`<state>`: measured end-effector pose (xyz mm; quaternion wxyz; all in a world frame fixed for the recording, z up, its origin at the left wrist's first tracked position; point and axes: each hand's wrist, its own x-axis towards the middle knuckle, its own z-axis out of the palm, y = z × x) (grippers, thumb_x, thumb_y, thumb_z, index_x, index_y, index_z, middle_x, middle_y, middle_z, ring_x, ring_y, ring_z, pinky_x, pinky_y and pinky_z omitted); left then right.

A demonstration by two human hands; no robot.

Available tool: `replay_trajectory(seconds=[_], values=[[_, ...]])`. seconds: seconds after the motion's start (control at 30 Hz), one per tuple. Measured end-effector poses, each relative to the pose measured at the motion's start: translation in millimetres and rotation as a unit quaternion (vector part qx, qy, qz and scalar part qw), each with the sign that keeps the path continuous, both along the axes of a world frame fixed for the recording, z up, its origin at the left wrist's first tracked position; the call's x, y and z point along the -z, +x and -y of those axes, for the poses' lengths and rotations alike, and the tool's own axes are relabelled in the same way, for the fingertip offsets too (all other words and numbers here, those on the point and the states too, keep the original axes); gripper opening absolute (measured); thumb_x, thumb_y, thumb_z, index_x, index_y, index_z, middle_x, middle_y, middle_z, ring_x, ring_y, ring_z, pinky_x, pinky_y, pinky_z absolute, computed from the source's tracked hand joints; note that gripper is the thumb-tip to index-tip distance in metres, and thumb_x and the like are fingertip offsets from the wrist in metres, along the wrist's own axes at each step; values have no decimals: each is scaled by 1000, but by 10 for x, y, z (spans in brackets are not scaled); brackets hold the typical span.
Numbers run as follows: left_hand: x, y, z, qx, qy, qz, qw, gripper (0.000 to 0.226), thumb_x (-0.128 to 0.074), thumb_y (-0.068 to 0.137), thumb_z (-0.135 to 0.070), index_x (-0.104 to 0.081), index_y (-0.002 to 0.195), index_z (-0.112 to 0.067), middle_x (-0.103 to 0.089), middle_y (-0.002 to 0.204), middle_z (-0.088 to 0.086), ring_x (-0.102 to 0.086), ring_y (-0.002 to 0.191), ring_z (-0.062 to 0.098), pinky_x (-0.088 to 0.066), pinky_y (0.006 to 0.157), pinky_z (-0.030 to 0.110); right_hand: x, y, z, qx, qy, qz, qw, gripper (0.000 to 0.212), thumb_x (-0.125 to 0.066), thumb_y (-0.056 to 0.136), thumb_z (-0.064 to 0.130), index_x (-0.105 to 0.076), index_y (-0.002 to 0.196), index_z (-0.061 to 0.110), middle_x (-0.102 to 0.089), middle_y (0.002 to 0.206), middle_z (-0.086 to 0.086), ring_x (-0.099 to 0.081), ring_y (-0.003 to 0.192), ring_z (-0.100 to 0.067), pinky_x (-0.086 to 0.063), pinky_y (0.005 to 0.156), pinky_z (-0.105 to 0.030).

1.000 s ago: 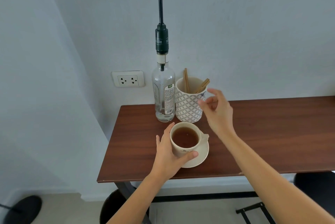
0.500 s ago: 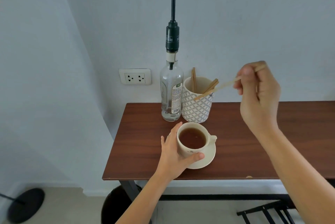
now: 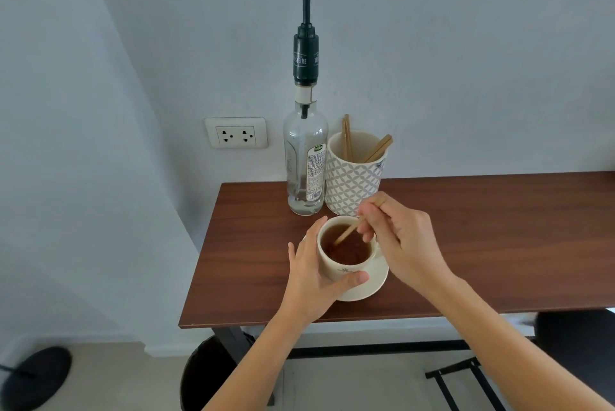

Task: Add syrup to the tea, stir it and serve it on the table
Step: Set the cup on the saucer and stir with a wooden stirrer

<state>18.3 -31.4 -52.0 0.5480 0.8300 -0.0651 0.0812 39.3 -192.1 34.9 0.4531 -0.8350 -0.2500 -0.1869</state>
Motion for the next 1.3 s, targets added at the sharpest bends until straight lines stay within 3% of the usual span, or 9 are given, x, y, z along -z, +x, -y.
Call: replay_trajectory(seconds=[0.13,0.33,0.5,0.67,0.83,0.9,1.03,1.2,1.3], values=[[2,-4,-2,-5,-3,-2,1000,96,-84,67,-58,-32,146,-39,-44,145,-26,-31,142,-3,6,122,51,-53,118,110,47,-59,45,996,35,-43,103,24,-57,80,0,-57,58,-8,-53,50,-26,-48,51,-45],[-1,0,-9,1,2,-3,1000,96,-82,68,-59,-29,146,-40,-49,144,-20,-35,142,2,6,122,55,-20,46,-50,9,-12,-2,1000,22,-50,103,15,-63,86,10,-67,64,2,-65,63,-15,-50,59,-13],[14,4,-6,-5,1,-3,1000,95,-83,67,-60,-31,144,-42,-43,145,-27,-32,142,-2,5,122,52,-75,154,105,65,-78,40,994,32,-44,102,23,-56,80,3,-57,56,-5,-52,49,-22,-47,49,-42],[13,16,-13,0,8,-4,1000,96,-82,67,-60,-32,146,-38,-48,143,-23,-36,141,2,1,122,60,-32,49,-53,11,-24,-23,999,25,-48,103,18,-62,84,10,-68,63,1,-64,60,-13,-50,58,-16],[12,-8,-1,-5,3,-4,1000,93,-83,67,-59,-35,144,-40,-43,144,-29,-32,142,-2,2,122,57,-109,173,84,59,-93,37,993,31,-44,103,23,-54,82,3,-58,57,-8,-54,50,-27,-49,52,-48],[8,-13,-12,-4,5,-2,1000,95,-82,67,-61,-34,145,-39,-43,145,-28,-32,142,-3,3,122,55,-82,131,73,37,-76,9,996,31,-42,103,26,-54,81,7,-60,56,-6,-57,50,-22,-51,53,-42],[-30,8,-26,0,11,1,1000,93,-81,66,-62,-34,144,-39,-43,141,-33,-34,141,-3,2,123,55,-69,101,-116,-7,-21,-23,999,28,-46,103,24,-60,84,10,-67,63,0,-63,62,-13,-47,60,-12],[-9,-7,-4,-3,2,-5,1000,95,-83,67,-59,-34,146,-37,-44,144,-28,-33,142,-2,0,122,57,-104,201,69,57,-95,40,993,31,-43,103,23,-53,80,5,-56,55,-7,-51,47,-24,-48,48,-46],[-17,3,-9,-1,6,-4,1000,95,-82,67,-60,-31,145,-40,-48,143,-23,-37,140,1,-2,122,59,-51,122,-40,12,-39,-26,999,28,-47,103,21,-58,80,9,-65,58,-3,-62,53,-19,-54,56,-29]])
